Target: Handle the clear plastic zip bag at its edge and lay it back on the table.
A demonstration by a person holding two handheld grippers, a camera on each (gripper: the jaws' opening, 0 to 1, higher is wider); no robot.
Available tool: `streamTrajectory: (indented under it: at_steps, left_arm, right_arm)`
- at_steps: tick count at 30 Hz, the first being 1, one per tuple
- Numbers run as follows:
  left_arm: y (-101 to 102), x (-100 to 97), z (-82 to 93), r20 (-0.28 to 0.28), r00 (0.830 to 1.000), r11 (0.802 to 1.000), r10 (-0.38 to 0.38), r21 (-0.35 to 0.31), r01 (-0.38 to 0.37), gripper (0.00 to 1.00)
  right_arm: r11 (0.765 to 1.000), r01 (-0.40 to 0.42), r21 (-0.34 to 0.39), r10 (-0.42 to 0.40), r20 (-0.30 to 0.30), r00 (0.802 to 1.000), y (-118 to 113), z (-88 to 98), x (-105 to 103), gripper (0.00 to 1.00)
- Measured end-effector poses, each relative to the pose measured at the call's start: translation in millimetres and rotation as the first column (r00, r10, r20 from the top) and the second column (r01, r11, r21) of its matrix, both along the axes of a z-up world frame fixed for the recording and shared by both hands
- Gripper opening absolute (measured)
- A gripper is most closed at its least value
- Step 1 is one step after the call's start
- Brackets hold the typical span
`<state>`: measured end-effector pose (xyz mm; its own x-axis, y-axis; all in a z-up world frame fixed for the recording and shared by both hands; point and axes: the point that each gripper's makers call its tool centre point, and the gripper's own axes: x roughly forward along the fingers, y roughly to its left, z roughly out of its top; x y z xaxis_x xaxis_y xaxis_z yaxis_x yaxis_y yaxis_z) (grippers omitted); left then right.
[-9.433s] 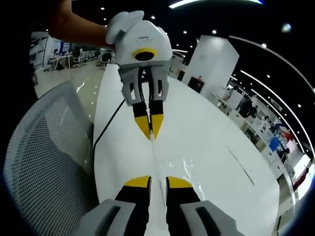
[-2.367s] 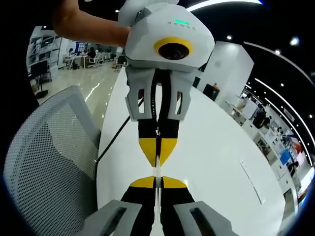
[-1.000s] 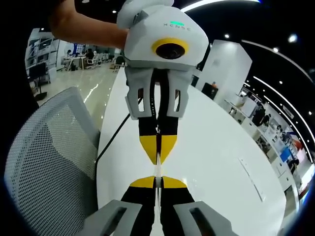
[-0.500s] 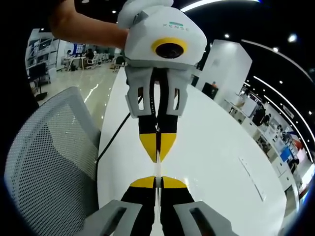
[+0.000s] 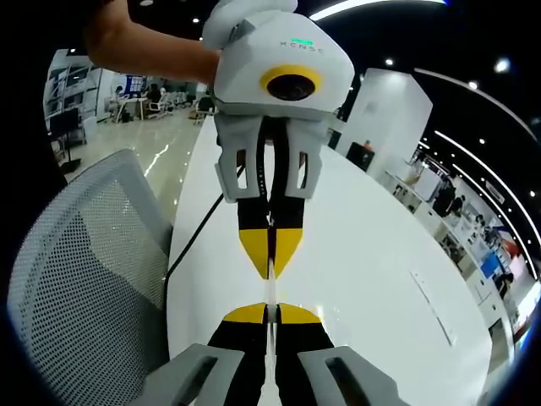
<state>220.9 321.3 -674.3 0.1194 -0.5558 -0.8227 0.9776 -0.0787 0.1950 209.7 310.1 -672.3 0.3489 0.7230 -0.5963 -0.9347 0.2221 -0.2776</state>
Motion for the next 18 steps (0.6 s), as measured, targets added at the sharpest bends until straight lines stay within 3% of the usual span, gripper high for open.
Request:
streamTrajectory:
  at_steps: [18]
  left_arm:
    - [1.9, -0.9, -0.2, -0.002, 1.0, 1.0, 0.0, 0.004, 0.0, 0.0]
  right_arm:
    - [1.0, 0.0, -0.003, 0.0, -0.003, 1.0, -2.7, -0.5, -1.6, 0.0]
